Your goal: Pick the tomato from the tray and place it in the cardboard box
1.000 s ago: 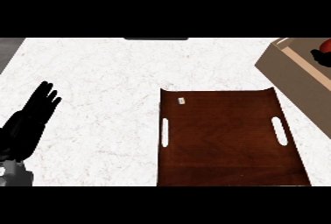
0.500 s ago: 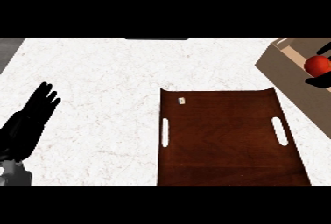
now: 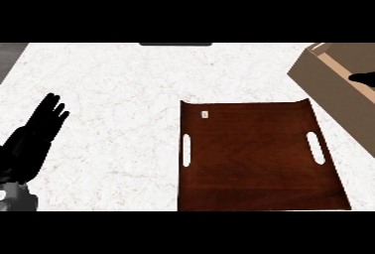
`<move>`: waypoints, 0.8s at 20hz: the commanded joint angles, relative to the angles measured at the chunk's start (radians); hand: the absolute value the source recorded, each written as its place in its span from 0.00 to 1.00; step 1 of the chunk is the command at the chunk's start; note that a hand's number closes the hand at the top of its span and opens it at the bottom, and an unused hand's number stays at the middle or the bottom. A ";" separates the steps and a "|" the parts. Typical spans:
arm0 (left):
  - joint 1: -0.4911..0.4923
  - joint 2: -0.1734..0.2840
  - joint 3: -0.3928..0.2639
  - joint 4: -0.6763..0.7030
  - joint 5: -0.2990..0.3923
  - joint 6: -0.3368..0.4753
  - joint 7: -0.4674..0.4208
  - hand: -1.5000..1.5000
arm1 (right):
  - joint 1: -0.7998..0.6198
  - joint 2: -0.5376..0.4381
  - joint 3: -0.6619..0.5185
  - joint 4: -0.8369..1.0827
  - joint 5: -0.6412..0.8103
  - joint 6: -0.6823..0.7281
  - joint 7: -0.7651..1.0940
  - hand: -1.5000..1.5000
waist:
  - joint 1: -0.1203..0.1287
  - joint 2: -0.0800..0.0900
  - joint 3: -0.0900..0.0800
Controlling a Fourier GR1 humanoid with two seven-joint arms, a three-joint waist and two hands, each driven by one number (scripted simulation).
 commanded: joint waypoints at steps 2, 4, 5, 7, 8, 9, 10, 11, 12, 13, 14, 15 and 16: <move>0.038 -0.006 0.003 -0.040 0.013 -0.010 -0.003 0.50 | 0.038 -0.008 -0.164 -0.007 -0.173 -0.024 -0.066 0.00 | -0.006 -0.003 0.000; 0.050 -0.015 -0.013 -0.042 -0.015 0.001 -0.008 0.50 | 0.029 -0.042 -0.191 0.004 -0.208 -0.003 -0.058 0.00 | -0.003 -0.001 -0.001; 0.038 0.007 0.018 0.002 0.000 -0.016 -0.030 0.50 | 0.059 -0.069 -0.204 -0.019 -0.237 0.048 -0.058 0.00 | -0.011 -0.002 -0.001; 0.013 0.015 0.028 0.005 0.031 -0.035 -0.023 0.50 | 0.070 -0.148 -0.243 0.037 -0.260 0.066 -0.081 0.00 | -0.007 0.001 -0.001; 0.026 0.001 0.001 -0.028 0.002 -0.008 0.015 0.50 | 0.070 -0.139 -0.235 -0.014 -0.288 0.108 -0.030 0.00 | -0.010 -0.002 -0.001; -0.024 0.011 0.029 0.006 0.013 0.013 0.019 0.50 | 0.104 -0.169 -0.274 -0.009 -0.315 0.126 -0.051 0.00 | -0.019 -0.002 -0.001; 0.017 -0.019 -0.012 -0.015 -0.011 0.009 0.006 0.50 | 0.082 -0.191 -0.282 0.059 -0.333 0.136 -0.079 0.00 | -0.005 0.001 -0.001; 0.046 -0.012 -0.002 -0.042 -0.005 0.000 0.004 0.50 | 0.124 -0.205 -0.297 0.047 -0.352 0.152 -0.093 0.00 | -0.006 -0.001 -0.001; 0.020 -0.031 -0.013 0.001 -0.009 0.005 -0.015 0.50 | 0.081 -0.247 -0.295 0.134 -0.351 0.155 -0.121 0.00 | 0.002 0.003 0.000; 0.062 0.012 0.024 -0.019 0.020 -0.040 -0.021 0.50 | 0.148 -0.267 -0.325 0.074 -0.394 0.241 -0.108 0.00 | -0.009 -0.002 -0.001; 0.041 -0.016 -0.011 -0.014 -0.009 -0.020 -0.025 0.50 | 0.124 -0.258 -0.288 0.109 -0.383 0.191 -0.133 0.00 | -0.001 0.001 -0.001; 0.063 -0.021 -0.004 -0.020 -0.017 -0.013 -0.042 0.50 | 0.211 -0.249 -0.303 0.048 -0.409 0.260 -0.146 0.00 | -0.011 -0.002 -0.001; 0.005 -0.045 -0.035 -0.051 -0.040 0.045 0.016 0.50 | 0.205 -0.284 -0.297 0.073 -0.404 0.270 -0.186 0.00 | -0.009 -0.001 -0.001</move>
